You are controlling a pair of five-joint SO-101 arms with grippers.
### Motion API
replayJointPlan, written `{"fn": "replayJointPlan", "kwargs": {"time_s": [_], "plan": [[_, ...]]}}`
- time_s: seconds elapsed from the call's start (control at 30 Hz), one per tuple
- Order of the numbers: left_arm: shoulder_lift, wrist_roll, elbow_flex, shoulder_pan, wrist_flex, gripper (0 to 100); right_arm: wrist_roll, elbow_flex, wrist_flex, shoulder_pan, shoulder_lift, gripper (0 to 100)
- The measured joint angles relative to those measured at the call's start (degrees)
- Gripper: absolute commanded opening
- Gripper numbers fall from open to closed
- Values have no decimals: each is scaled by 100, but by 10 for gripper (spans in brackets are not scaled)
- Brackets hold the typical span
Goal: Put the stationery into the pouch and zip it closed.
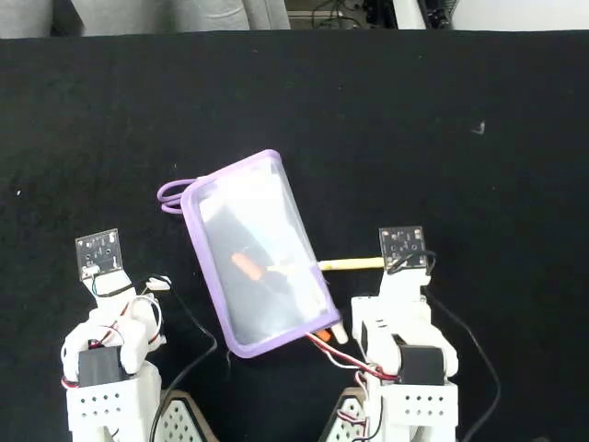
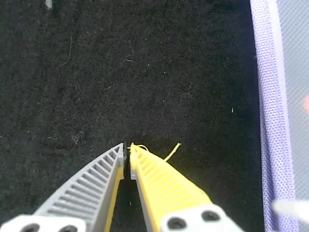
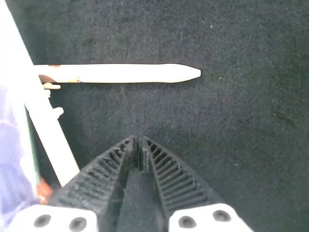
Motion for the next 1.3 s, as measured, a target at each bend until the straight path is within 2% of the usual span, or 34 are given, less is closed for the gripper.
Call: {"fn": "replayJointPlan", "kwargs": {"time_s": [0.2, 0.5, 0.7, 0.8, 1.07, 1.3], "plan": [[0, 0, 0, 0, 0, 30, 0, 0, -18, 26, 0, 11], [0, 0, 0, 0, 0, 30, 0, 0, -1301, 1002, 0, 19], [0, 0, 0, 0, 0, 30, 202, 0, -2189, 1284, 0, 180], [0, 0, 0, 0, 0, 30, 229, 0, -2295, 1248, 0, 185], [0, 0, 0, 0, 0, 30, 281, -580, -2233, 545, 0, 185], [0, 0, 0, 0, 0, 30, 571, -1600, -1503, -730, 0, 185]]}}
